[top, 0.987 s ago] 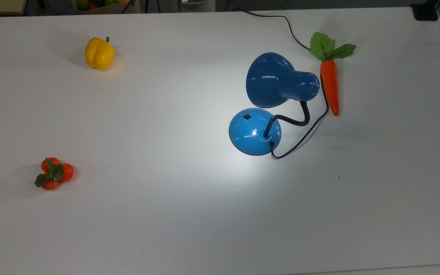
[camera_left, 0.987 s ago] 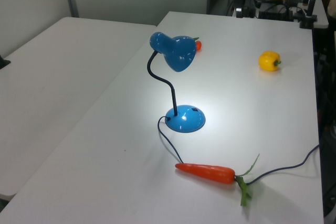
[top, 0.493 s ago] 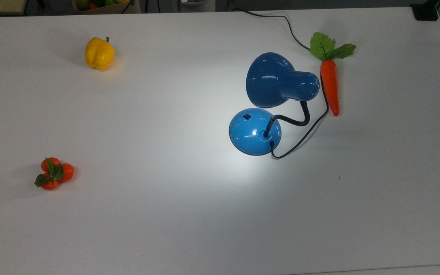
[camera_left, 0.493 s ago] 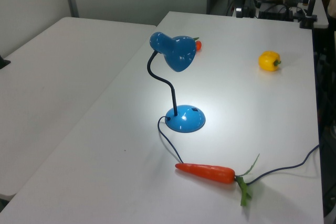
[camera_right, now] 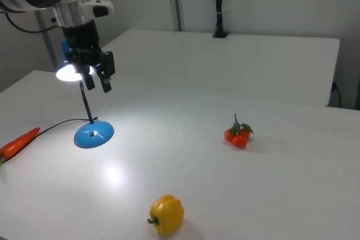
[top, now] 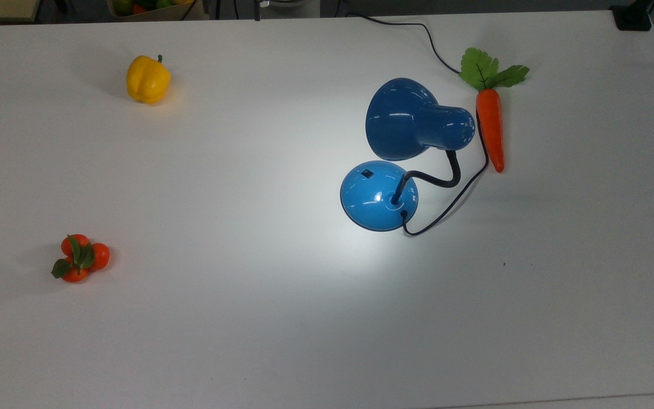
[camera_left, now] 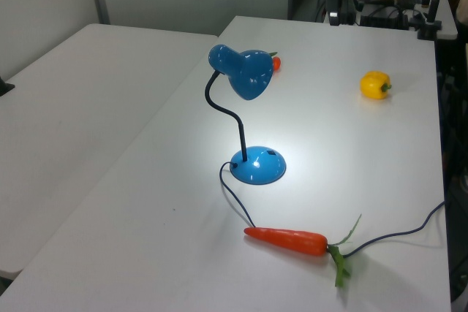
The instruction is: Turn off lamp
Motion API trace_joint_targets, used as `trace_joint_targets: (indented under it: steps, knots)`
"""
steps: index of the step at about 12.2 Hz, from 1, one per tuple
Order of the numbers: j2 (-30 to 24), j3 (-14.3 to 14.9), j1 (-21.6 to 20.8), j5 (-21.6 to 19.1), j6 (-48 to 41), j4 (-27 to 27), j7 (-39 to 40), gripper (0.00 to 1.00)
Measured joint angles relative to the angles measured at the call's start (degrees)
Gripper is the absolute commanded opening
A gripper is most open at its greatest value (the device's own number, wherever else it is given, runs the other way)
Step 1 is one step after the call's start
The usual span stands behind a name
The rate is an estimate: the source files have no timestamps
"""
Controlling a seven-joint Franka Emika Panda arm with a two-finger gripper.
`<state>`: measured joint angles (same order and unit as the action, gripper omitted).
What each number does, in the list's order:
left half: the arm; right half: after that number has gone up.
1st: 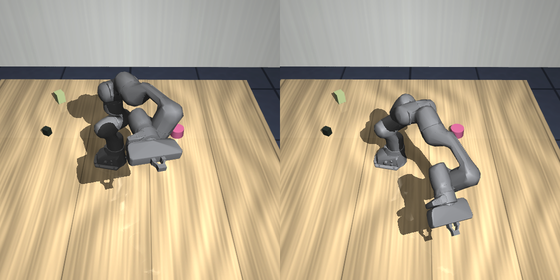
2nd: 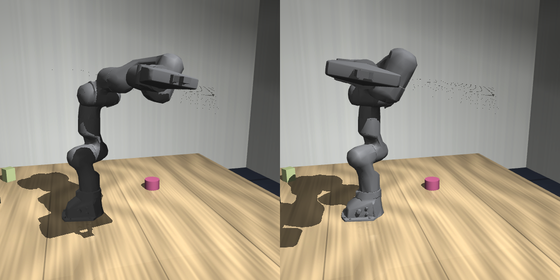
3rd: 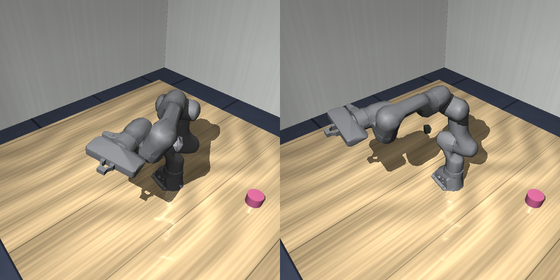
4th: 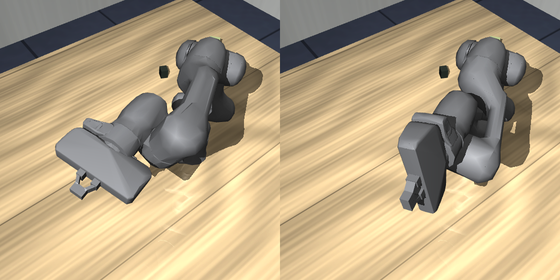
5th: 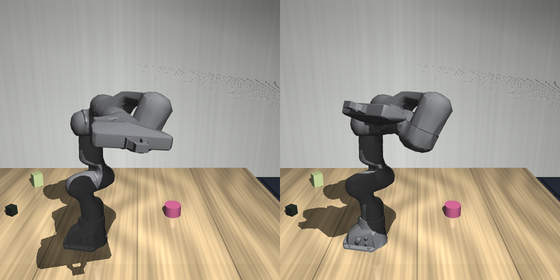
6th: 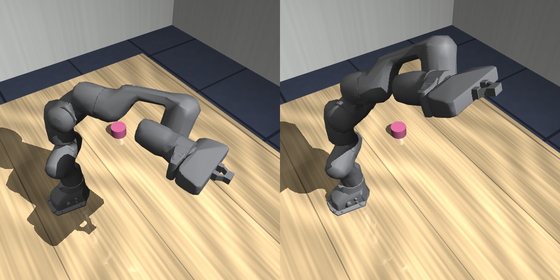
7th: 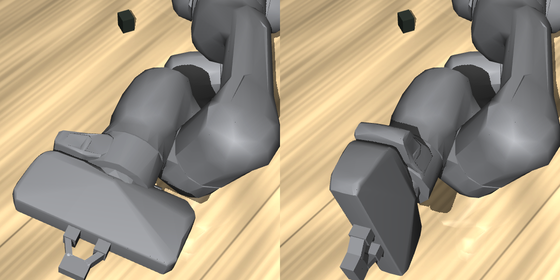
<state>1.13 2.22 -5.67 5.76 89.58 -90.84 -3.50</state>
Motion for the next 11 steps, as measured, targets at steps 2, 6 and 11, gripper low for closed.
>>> trace_joint_targets:
  steps: [2,6,11]
  knots:
    - [0.0,0.0,0.0,0.0,0.0,0.0,0.0,0.0]
    - [0.1,0.0,0.0,0.0,0.0,0.0,0.0,0.0]
    - [0.5,0.0,0.0,-1.0,0.0,-0.1,1.6,0.0]
